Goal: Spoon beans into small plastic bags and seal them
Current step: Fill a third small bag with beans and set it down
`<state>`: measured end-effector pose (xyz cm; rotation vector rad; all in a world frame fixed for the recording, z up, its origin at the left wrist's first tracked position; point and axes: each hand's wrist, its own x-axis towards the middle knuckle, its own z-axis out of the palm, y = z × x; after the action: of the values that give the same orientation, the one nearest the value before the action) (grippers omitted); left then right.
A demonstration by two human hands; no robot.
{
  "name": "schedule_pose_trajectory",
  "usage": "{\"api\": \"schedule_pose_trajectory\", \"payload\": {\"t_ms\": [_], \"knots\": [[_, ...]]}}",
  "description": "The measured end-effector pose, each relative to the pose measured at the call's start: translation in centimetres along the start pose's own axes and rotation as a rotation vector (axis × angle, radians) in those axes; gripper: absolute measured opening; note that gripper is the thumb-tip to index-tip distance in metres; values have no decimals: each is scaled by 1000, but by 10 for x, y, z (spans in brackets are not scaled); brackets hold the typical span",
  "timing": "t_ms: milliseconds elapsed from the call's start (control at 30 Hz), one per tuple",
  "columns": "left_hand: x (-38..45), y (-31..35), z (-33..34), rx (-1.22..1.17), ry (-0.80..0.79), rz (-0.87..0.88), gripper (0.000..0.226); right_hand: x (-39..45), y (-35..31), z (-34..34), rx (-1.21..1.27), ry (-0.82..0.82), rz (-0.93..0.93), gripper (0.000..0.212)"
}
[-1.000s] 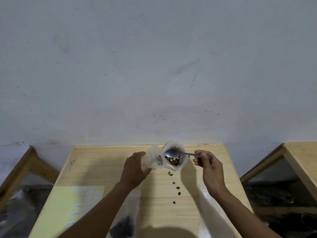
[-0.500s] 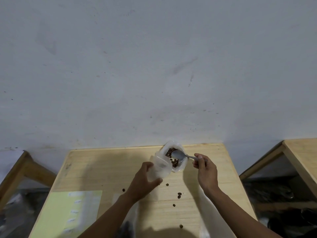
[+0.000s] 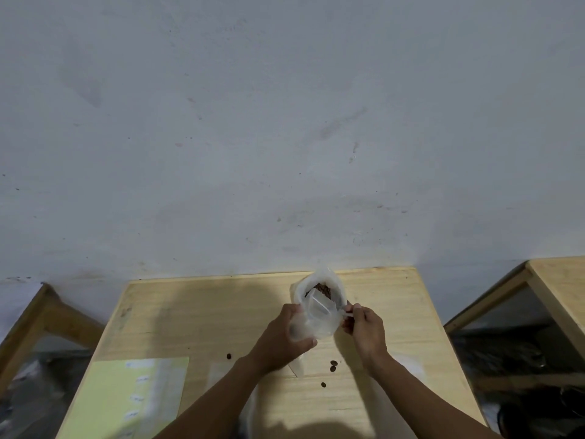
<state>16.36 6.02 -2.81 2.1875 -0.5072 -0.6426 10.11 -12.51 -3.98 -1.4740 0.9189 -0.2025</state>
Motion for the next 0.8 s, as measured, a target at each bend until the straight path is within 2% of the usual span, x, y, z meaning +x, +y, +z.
{"api": "schedule_pose_trajectory", "payload": {"t_ms": [133,267,500,800], "knots": [[2,5,1,11,-6,10,61,3,-5,-2,165,-30,159,37],[4,11,-4,-8,63,4,56,11,-12,-7,266,-9,186,33],[5,1,-30,177,220,-25,66,4,-40,-32,268,57,3,30],[4,3,-35,316,225,76,70,-40,-74,-43,270,-36,-216,30]]}}
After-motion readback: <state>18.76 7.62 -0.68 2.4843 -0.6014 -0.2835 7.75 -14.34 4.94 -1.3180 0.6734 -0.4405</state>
